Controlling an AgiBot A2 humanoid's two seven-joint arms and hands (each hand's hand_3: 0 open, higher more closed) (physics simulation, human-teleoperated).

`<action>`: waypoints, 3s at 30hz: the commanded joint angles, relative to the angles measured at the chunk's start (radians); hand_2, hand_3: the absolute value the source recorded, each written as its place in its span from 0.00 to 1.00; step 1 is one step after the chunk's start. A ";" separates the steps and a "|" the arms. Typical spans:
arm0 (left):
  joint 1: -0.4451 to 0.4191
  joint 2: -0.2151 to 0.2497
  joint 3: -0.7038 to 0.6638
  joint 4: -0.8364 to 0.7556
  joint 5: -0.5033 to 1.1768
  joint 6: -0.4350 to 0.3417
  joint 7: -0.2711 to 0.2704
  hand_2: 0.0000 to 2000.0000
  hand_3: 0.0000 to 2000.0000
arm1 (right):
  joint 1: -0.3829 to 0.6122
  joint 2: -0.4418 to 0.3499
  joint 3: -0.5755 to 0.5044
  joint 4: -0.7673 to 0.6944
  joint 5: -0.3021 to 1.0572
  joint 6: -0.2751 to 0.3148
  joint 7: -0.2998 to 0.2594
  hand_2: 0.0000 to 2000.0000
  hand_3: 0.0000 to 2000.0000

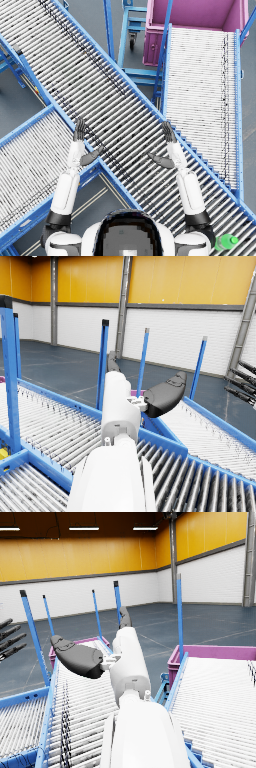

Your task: Pick up the oil and place it on the left assembly line, put the cola on the right, and keep Sprite still

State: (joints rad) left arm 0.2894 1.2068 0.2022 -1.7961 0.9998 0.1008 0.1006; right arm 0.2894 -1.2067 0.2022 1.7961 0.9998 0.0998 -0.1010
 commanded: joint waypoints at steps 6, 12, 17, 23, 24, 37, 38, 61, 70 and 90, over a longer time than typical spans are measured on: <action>0.000 0.000 0.000 0.000 0.000 0.000 0.000 0.00 0.00 | 0.000 0.000 0.000 0.000 0.000 0.000 0.000 0.00 0.00; 0.000 0.000 0.000 0.000 0.000 0.000 0.000 0.00 0.00 | 0.000 0.000 0.000 0.000 0.000 0.000 0.000 0.00 0.00; 0.000 0.000 0.000 0.000 0.000 0.000 0.000 0.00 0.00 | 0.000 0.000 0.000 0.000 0.000 0.000 0.000 0.00 0.00; 0.000 0.000 0.000 0.000 0.000 0.000 0.000 0.00 0.00 | 0.000 0.000 0.000 0.000 0.000 0.000 0.000 0.00 0.00; 0.000 0.000 0.000 0.000 0.000 0.000 0.000 0.00 0.00 | 0.000 0.000 0.000 0.000 0.000 0.000 0.000 0.00 0.00; 0.000 0.000 0.000 0.000 0.000 0.000 0.000 0.00 0.00 | 0.000 0.000 0.000 0.000 0.000 0.000 0.000 0.00 0.00; 0.000 0.000 0.000 0.000 0.000 0.000 0.000 0.00 0.00 | 0.000 0.000 0.000 0.000 0.000 0.000 0.000 0.00 0.00; 0.000 0.000 0.000 0.000 0.000 0.000 0.000 0.00 0.00 | 0.000 0.000 0.000 0.000 0.000 0.000 0.000 0.00 0.00; 0.000 0.000 0.000 0.000 0.000 0.000 0.000 0.00 0.00 | 0.000 0.000 0.000 0.000 0.000 0.000 0.000 0.00 0.00; 0.145 0.087 -0.109 -0.044 0.133 -0.097 -0.097 0.00 0.00 | 0.081 -0.068 -0.088 0.078 0.133 -0.096 0.097 0.00 0.00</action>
State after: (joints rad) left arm 0.3917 1.2830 0.1234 -1.8250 1.1770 0.0026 0.0026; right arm 0.3426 -1.2664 0.1432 1.8458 1.1771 0.0026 -0.0026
